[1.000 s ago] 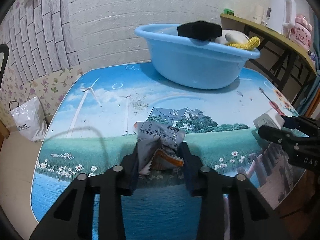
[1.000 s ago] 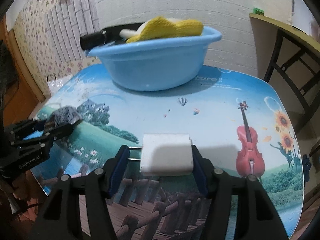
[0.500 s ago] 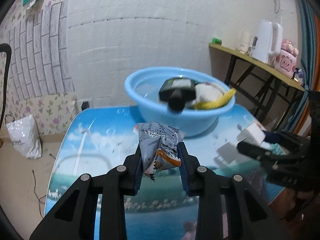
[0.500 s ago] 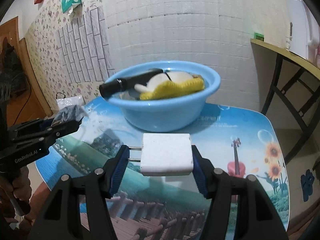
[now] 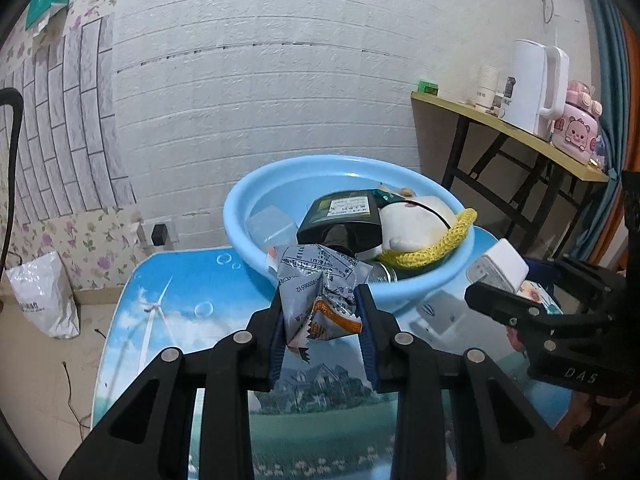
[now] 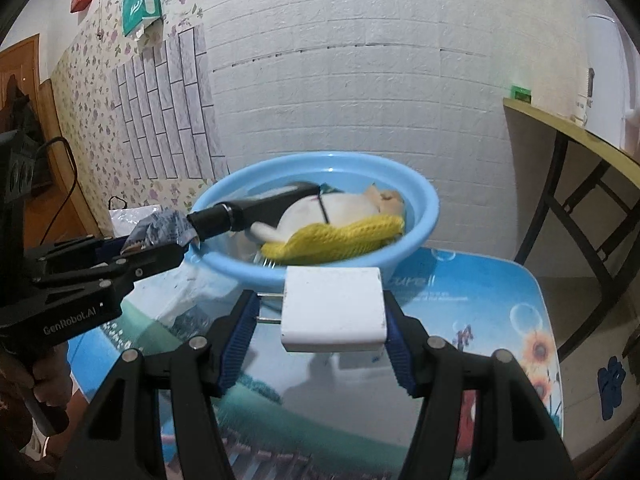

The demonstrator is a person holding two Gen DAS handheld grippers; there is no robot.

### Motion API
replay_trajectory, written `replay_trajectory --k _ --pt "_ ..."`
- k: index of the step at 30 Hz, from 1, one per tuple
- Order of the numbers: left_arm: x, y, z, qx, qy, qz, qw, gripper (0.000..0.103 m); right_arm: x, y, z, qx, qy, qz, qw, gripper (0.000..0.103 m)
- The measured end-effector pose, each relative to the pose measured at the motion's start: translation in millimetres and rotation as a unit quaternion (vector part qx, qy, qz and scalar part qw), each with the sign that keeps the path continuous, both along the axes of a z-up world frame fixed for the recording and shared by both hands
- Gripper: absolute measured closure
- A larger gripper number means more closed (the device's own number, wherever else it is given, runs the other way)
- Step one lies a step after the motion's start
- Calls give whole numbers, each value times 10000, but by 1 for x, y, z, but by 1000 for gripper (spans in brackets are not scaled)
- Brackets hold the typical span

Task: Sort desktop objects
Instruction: 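Release the snack packet with the left gripper while the right gripper drops the charger into the basin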

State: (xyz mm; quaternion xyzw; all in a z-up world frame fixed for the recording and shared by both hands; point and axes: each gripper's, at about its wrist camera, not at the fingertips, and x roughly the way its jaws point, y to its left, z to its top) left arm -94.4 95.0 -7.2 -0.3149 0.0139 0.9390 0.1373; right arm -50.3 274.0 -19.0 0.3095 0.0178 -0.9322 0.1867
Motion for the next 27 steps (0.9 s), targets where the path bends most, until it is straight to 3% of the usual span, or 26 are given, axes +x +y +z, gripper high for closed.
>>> replay_trajectory --k 21,27 --pt "-57 22 -9 -110 -144 -133 9997 72 -48 -3 9 -7 171 142 9998 44" --pt "-59 26 -14 -123 -157 -235 9995 66 -72 -7 -1 -56 -50 152 9999 44"
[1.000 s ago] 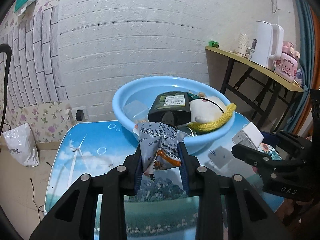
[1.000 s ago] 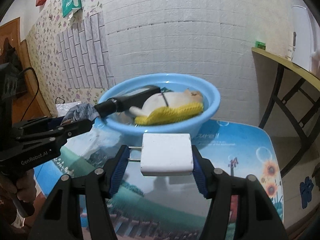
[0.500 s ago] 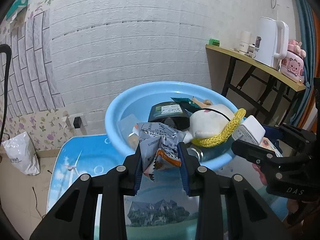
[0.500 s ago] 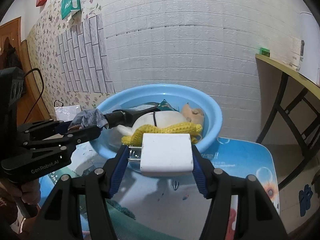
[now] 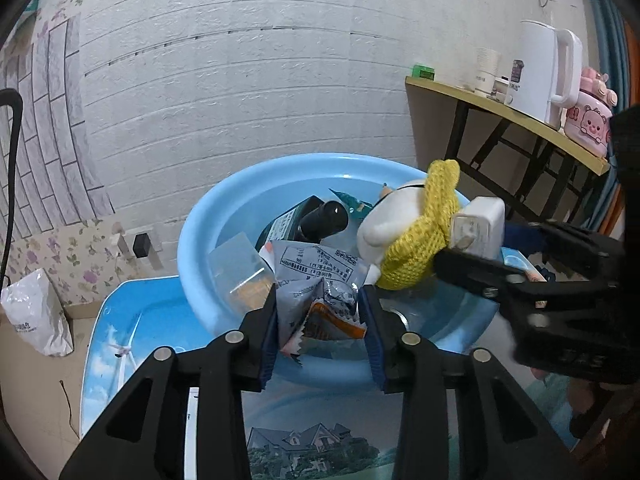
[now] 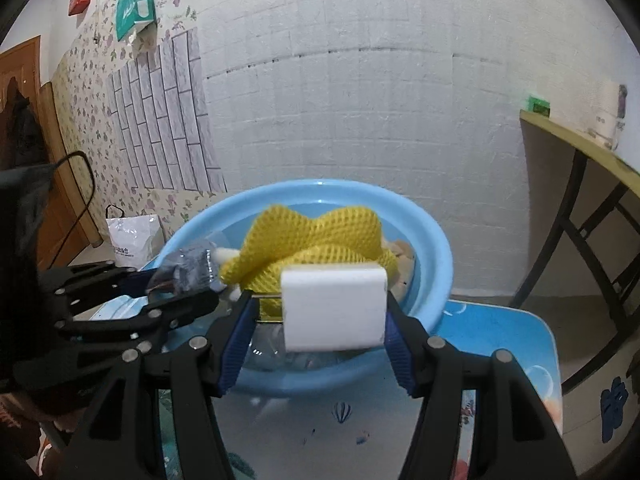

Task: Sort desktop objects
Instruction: 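Release the snack packet with the left gripper while the right gripper drops the charger into the basin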

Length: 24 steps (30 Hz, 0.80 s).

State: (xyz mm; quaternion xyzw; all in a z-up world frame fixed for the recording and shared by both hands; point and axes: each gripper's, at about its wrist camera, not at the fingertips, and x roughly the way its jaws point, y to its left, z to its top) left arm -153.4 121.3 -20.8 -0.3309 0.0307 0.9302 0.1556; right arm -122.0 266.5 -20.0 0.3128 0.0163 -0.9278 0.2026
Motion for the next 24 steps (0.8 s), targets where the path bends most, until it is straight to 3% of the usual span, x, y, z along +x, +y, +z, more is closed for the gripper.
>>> replay_trajectory --k 5,9,11,24 --pt "0 1 1 -42 24 -42 10000 59 -6 -5 -7 7 13 39 10000 44" --pt "5 -1 3 6 65 -76 10000 37 -4 -5 -8 96 -1 114 9999 43" --pt "10 0 4 -21 119 -110 9999 33 -1 -6 -7 176 1 148 9997 43" --pt "28 -9 4 -43 33 161 9999 15 23 -3 0 297 109 40 9995 41"
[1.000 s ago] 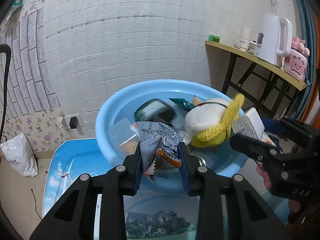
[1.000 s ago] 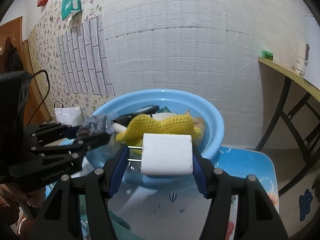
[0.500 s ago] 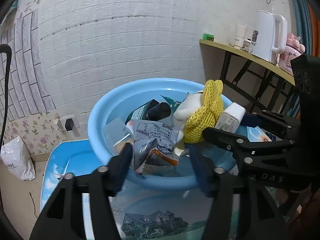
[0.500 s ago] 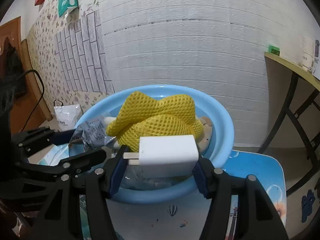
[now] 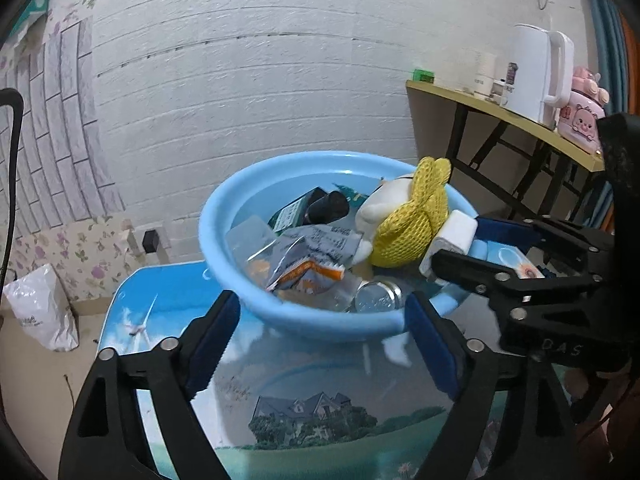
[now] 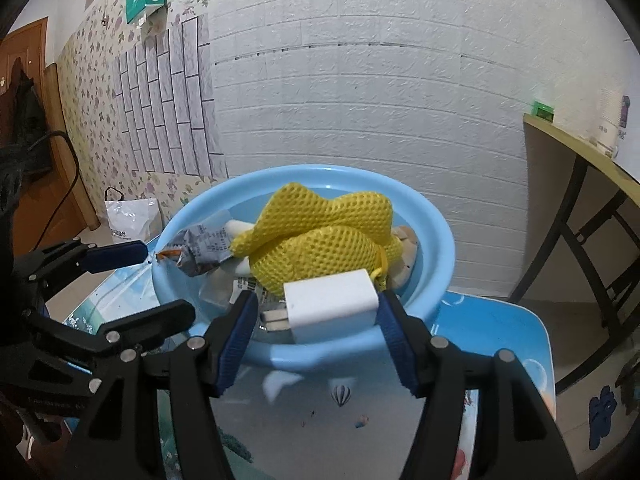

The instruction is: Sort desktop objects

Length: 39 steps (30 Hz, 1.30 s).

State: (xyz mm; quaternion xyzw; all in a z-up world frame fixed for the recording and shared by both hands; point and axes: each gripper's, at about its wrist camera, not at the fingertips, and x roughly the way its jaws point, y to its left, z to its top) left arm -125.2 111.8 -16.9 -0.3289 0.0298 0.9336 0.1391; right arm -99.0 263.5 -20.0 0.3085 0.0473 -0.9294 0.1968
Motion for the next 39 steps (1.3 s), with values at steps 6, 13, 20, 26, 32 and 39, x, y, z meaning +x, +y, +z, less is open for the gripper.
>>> replay_trajectory --k 6,13,20,26,32,39 --pt "-4 2 -16 -254 -573 61 9980 6 2 11 -3 -290 -312 -276 9987 28" --pt "0 -5 -35 -295 -896 248 9952 6 -5 30 -7 -936 -1036 -407 9894 25" --pt "15 -14 -31 -322 -755 373 9959 6 -11 30 -15 -1533 -1444 -456 9765 50" --pt "21 -26 -23 -241 -653 510 9963 6 -8 49 -18 -1926 -1605 -494 9668 65" --pt "33 -31 -11 -167 -438 562 9973 6 7 54 -17 -1818 -1534 -511 9699 66" --pt "42 -34 -2 -70 -293 607 9977 6 18 65 -14 -1739 -1516 -741 9702 63"
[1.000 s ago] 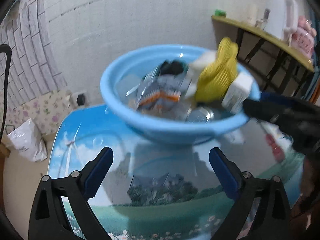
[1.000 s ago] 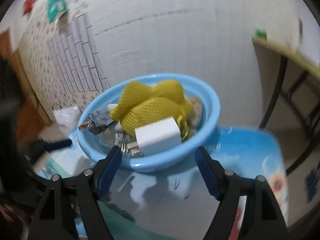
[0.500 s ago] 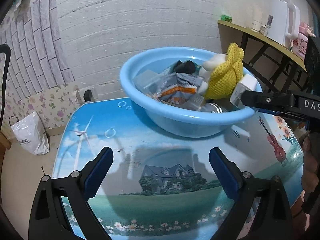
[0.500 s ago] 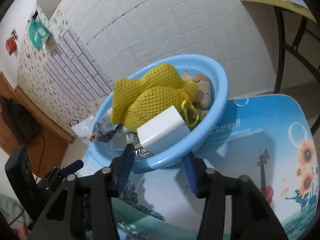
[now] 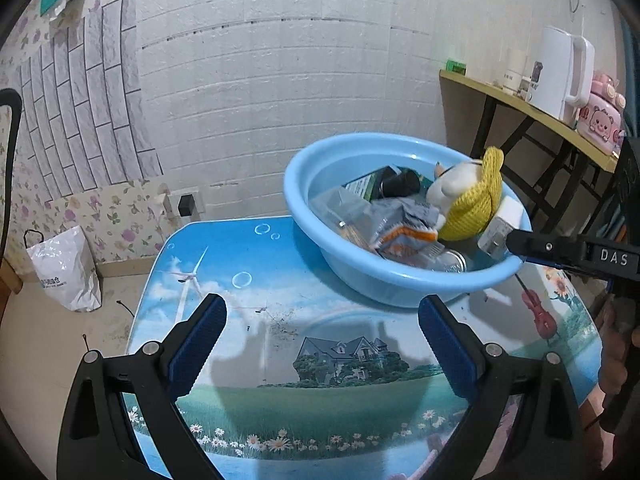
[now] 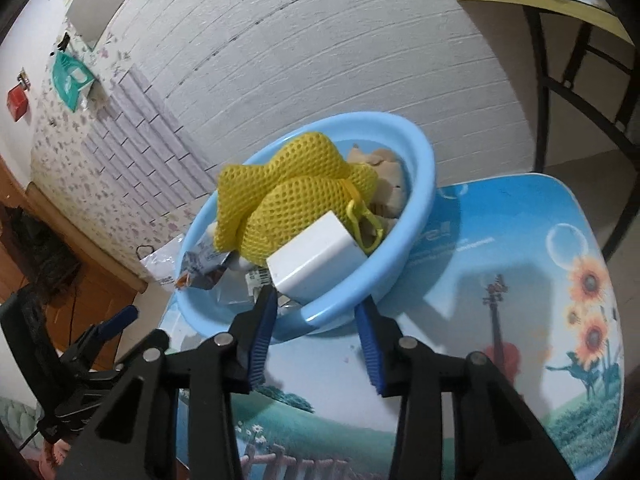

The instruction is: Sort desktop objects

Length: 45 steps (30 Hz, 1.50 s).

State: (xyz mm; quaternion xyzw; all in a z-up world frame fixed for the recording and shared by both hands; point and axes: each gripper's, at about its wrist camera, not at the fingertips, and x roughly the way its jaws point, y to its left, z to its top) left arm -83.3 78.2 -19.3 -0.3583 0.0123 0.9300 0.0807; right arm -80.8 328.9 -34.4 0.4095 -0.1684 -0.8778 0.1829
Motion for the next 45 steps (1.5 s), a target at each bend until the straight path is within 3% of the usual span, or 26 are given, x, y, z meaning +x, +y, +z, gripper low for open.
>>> replay_trajectory --k 3,4,7,14,21,25,31,34,38,45 --pt "5 0 3 22 61 7 10000 6 10 1 6 336 186 -100 9992 59" --pt "6 -1 4 29 79 18 10000 6 18 -3 13 826 415 -209 9955 59" --pt "9 -2 8 67 107 66 9999 6 33 -13 27 1431 765 -250 9864 57" --pt "18 -1 22 71 -14 292 9995 6 54 -35 47 2083 1253 -204 9698 30" --pt "27 -7 36 -62 168 618 9979 2 56 -45 55 2160 1176 -252 9690 24" --pt "29 -6 42 -224 233 847 9959 1 64 -48 63 2052 1244 -302 9703 12" --pt "38 3 51 -537 587 719 9942 0 69 -49 73 1850 1406 -305 9721 1" --pt "45 13 55 -730 791 480 9930 0 69 -49 74 1847 1386 -337 9724 0" --pt "44 17 53 -864 705 533 9923 0 67 -48 72 1860 1361 -401 9723 0" --pt "40 13 48 -737 516 531 9945 0 67 -47 71 1901 1348 -436 9715 0"
